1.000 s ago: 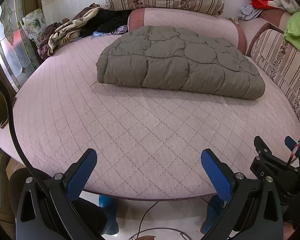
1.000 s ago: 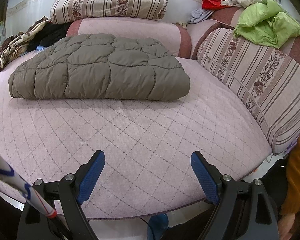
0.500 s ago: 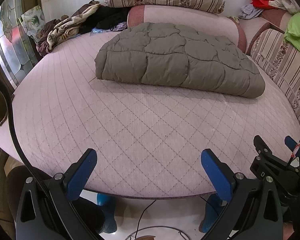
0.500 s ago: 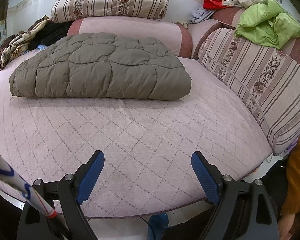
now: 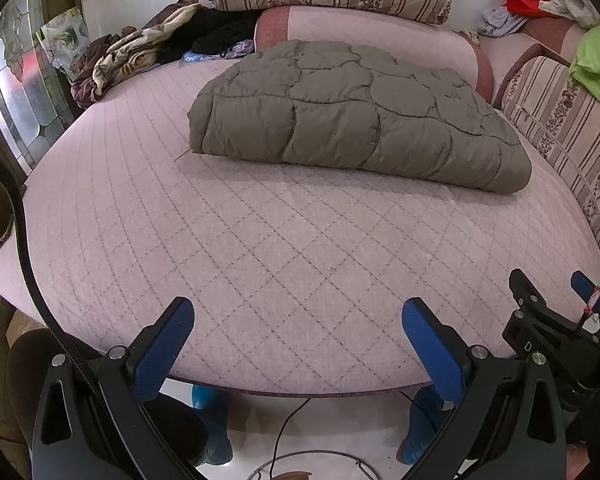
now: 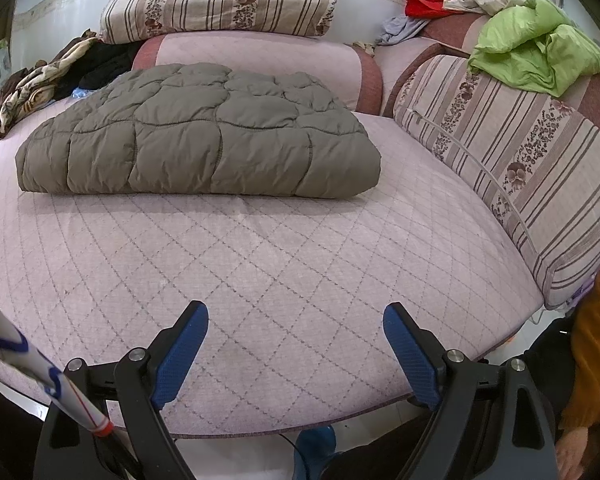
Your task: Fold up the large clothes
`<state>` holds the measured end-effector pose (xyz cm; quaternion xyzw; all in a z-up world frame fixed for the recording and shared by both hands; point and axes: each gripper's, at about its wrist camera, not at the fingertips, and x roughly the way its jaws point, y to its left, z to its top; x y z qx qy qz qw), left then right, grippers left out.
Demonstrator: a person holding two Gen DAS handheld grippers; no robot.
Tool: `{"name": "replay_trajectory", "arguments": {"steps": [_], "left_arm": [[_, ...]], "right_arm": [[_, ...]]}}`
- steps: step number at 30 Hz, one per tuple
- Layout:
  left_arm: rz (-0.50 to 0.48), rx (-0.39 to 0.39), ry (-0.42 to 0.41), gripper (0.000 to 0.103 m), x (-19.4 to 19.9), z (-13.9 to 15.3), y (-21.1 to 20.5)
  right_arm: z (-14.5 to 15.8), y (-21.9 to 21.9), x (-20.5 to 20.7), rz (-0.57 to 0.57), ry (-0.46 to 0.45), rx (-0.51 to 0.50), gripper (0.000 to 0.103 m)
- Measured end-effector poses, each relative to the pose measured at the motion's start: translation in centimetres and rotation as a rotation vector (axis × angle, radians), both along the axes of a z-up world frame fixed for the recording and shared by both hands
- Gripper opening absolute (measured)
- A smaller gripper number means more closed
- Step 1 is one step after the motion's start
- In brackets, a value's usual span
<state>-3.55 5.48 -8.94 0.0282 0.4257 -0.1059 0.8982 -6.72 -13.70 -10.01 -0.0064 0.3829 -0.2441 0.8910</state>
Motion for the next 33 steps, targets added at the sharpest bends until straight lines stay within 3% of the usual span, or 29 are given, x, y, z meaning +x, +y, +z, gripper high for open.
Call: {"name": "replay_trajectory", "arguments": {"steps": [33], "left_arm": [[-0.003, 0.028, 0.022, 0.103, 0.7, -1.6, -0.2]], "right_arm": [[-0.8, 0.7, 0.4, 0.041, 0.021, 0.005, 0.093]]}}
